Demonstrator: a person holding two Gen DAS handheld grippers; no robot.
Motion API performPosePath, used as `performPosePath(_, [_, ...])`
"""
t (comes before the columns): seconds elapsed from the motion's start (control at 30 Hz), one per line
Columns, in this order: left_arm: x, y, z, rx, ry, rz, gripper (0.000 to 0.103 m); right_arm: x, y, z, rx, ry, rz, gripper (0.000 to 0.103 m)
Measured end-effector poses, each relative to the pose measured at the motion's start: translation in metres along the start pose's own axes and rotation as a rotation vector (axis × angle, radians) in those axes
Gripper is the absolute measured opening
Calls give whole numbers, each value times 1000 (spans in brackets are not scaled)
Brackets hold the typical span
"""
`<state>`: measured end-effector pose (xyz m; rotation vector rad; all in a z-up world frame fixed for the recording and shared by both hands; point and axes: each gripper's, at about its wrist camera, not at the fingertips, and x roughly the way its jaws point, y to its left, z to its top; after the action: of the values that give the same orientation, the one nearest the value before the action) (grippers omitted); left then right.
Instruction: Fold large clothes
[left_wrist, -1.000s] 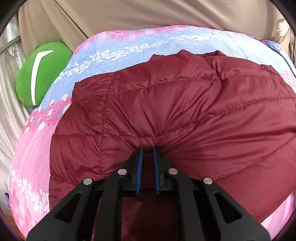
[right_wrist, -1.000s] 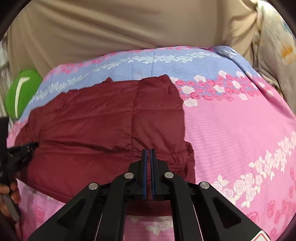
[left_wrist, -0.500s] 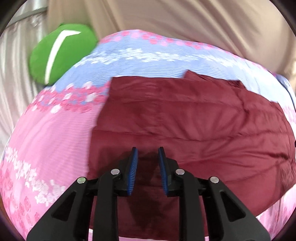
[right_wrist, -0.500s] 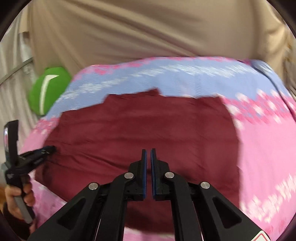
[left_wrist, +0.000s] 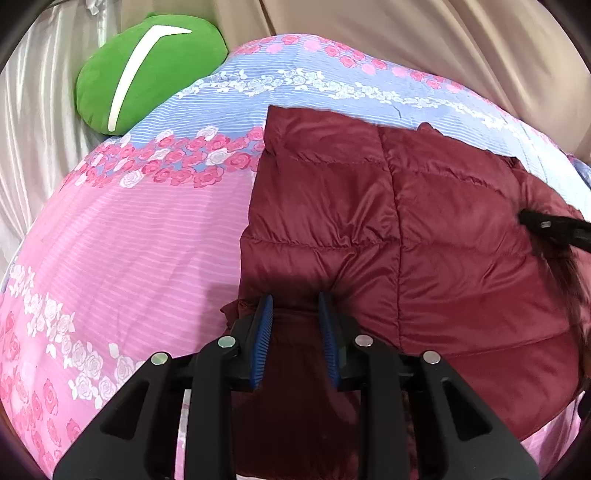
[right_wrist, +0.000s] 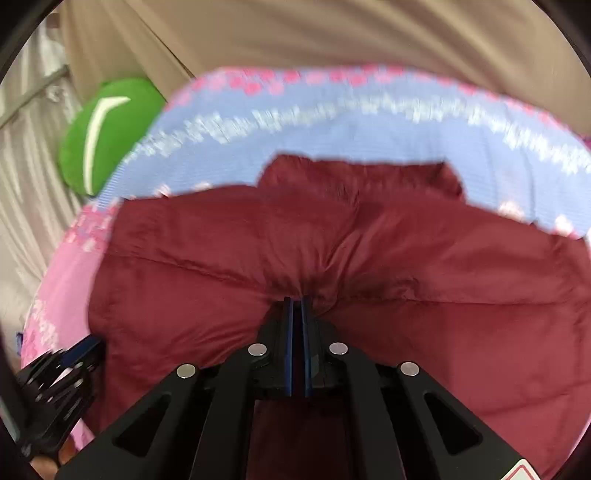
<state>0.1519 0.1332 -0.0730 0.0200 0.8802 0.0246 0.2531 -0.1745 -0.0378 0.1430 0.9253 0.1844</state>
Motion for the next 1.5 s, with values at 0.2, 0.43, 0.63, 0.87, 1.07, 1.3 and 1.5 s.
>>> performPosePath(0.2, [5, -3, -2, 19, -9, -6, 27, 22, 0, -11, -28, -8, -18, 0])
performPosePath(0.43, [6, -7, -2, 35, -12, 19, 27, -10, 5, -8, 20, -54, 36, 3])
performPosePath(0.63, [6, -12, -3, 49, -17, 40, 28, 2, 14, 16, 21, -60, 21, 3])
performPosePath(0.87, [7, -14, -4, 59, -21, 50, 28, 53, 5, 25, 74, 36, 26, 0])
performPosePath(1.07, [2, 0, -1, -2, 0, -15, 31, 4, 6, 5, 83, -32, 74, 3])
performPosePath(1.3, [-7, 49, 9, -202, 28, -154, 68, -54, 19, -53, -13, -24, 107, 4])
performPosePath(1.5, [22, 55, 15, -276, 98, -243, 71, -27, 21, -71, -27, 19, 75, 2])
